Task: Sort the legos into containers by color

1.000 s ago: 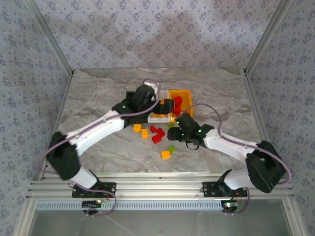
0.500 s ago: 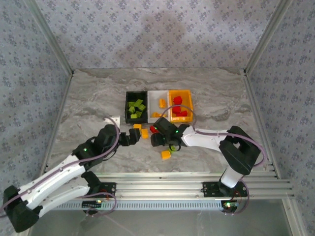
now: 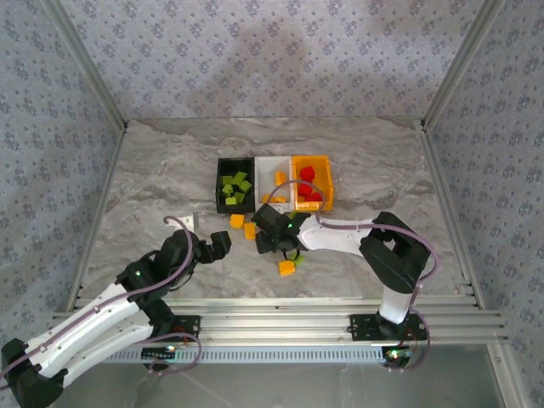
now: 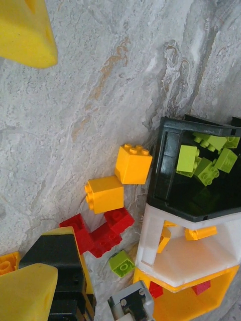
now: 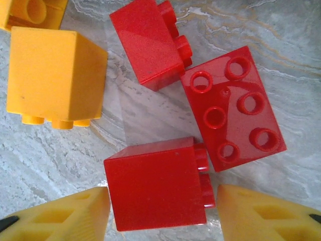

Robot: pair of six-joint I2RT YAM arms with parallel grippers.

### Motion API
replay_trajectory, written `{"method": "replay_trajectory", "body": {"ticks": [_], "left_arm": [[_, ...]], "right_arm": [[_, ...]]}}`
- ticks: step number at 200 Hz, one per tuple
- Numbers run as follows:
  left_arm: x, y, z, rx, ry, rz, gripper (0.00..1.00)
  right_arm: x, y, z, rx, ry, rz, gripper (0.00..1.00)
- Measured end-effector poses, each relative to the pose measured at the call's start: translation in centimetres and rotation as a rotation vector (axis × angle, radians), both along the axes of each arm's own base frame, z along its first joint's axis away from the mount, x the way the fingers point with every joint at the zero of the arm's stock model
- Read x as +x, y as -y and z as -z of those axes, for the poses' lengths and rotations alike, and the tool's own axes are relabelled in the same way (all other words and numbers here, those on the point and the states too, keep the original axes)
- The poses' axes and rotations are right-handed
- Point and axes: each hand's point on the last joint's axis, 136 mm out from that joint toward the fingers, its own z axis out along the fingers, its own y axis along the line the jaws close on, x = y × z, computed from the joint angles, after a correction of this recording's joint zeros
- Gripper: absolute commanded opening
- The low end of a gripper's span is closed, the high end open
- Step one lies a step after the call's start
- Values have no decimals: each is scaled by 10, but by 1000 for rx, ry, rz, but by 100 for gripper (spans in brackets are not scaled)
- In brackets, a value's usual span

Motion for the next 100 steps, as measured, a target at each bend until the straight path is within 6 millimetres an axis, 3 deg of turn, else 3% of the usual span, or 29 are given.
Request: {"method": "replay_trajectory", "body": {"ticks": [38,67,100], "left_arm": [[0,-2,1,6,0,-6,100],[1,-3,1,8,-1,-10,100],[1,-3,2,9,-3,-12,100]], "right_arm": [[1,-1,1,-6,3,-11,38],[-2,-1,-4,3,10,-21,33],[-11,9,-36,54,54,-24,31]]}}
